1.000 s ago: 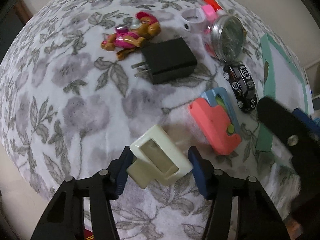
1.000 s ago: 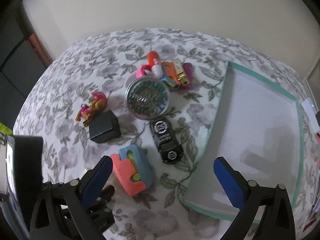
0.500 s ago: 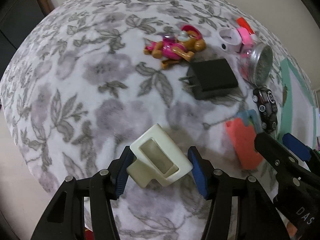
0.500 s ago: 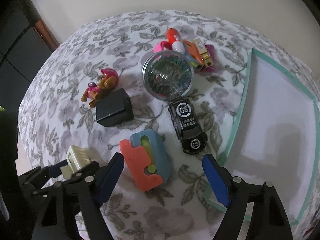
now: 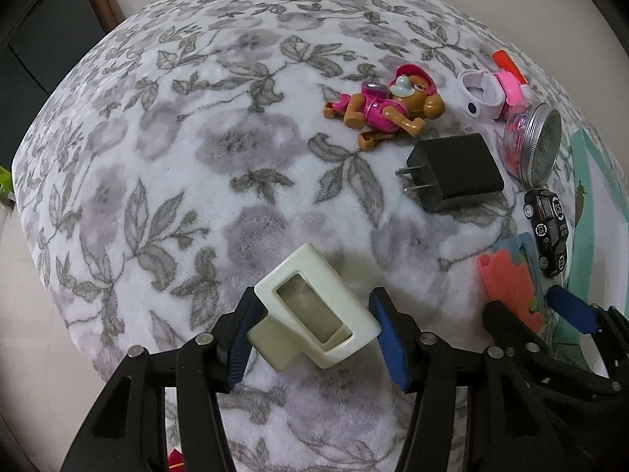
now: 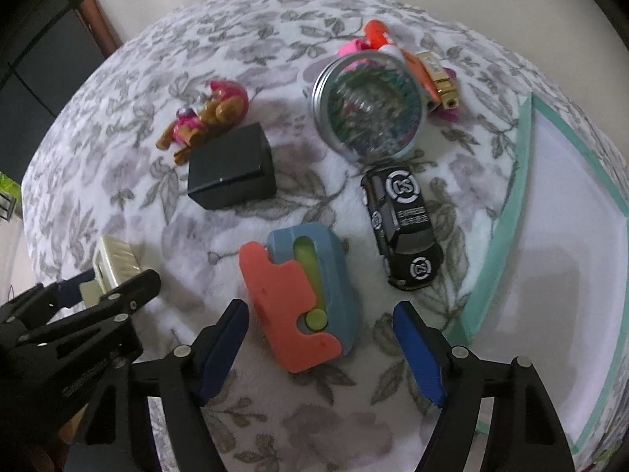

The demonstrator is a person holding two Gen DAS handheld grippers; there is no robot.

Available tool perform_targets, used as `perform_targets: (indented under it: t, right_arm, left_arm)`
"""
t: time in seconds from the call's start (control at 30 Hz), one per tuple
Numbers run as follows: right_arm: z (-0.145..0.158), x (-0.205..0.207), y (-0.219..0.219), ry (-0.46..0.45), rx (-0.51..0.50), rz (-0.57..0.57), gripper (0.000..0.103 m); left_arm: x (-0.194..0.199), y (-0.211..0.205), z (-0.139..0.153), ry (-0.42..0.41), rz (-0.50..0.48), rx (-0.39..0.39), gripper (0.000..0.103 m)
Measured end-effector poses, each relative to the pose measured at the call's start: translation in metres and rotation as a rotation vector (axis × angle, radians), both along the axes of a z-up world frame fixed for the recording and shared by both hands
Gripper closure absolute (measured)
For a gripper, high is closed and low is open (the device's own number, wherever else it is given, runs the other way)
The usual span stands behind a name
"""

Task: Organize rigid objects
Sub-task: 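Grasp the pink-and-blue block with the right gripper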

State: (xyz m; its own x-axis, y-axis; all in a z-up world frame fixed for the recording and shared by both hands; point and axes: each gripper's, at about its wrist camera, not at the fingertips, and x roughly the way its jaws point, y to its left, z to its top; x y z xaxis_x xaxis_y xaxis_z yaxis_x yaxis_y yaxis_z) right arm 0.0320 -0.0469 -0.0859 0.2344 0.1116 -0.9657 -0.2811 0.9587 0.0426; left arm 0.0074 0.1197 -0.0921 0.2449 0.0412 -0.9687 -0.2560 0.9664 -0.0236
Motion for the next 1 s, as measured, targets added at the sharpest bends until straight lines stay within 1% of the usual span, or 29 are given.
perform_targets:
  t: [0.07, 0.13, 0.23, 0.27, 0.37, 0.4, 0.47, 0.5, 0.57, 0.7, 0.8, 1.0]
  right_arm:
    - [-0.005, 0.001, 0.003, 0.008, -0.012, 0.003, 0.027]
    - [-0.007, 0.002, 0.006, -0.004, -0.033, 0.009, 0.027]
    - [-0.008, 0.002, 0.006, -0.014, -0.035, 0.006, 0.027]
    - [-0.008, 0.002, 0.006, -0.018, -0.037, 0.008, 0.027]
    - [-0.009, 0.004, 0.006, -0.02, -0.039, 0.008, 0.028]
    - [-0.009, 0.004, 0.007, -0.02, -0.039, 0.008, 0.029]
    - [-0.01, 0.004, 0.008, -0.019, -0.036, 0.013, 0.036]
    - [-0.01, 0.004, 0.01, -0.021, -0.036, 0.016, 0.043]
    - [-0.002, 0.001, 0.005, -0.02, -0.034, 0.015, 0.051]
    - [-0.002, 0.004, 0.003, -0.013, -0.02, 0.005, 0.051]
    - [-0.001, 0.007, 0.004, -0.016, -0.024, 0.01, 0.051]
    - [0.0, 0.008, 0.002, -0.021, -0.021, 0.002, 0.052]
  left_arm:
    - [-0.003, 0.0, -0.001, -0.001, 0.0, 0.001, 0.045]
    - [-0.001, 0.0, -0.001, -0.002, 0.001, -0.001, 0.045]
    - [-0.003, 0.005, 0.002, -0.001, -0.001, 0.002, 0.045]
    - [0.0, -0.002, -0.001, -0.001, -0.001, 0.005, 0.045]
    - [0.0, 0.001, -0.001, -0.001, -0.001, 0.004, 0.045]
    - [0.002, -0.004, -0.003, -0.001, -0.002, 0.006, 0.045]
    - [0.002, -0.009, -0.004, -0.001, -0.003, 0.009, 0.045]
    - [0.002, -0.008, -0.003, -0.002, -0.003, 0.009, 0.045]
    - [0.001, -0.006, -0.003, -0.002, -0.003, 0.009, 0.045]
    - [0.0, -0.002, -0.003, -0.001, -0.005, 0.011, 0.045]
    - [0.009, -0.012, -0.009, 0.0, -0.007, 0.019, 0.045]
    - [0.006, -0.01, -0.005, -0.009, -0.005, 0.011, 0.045]
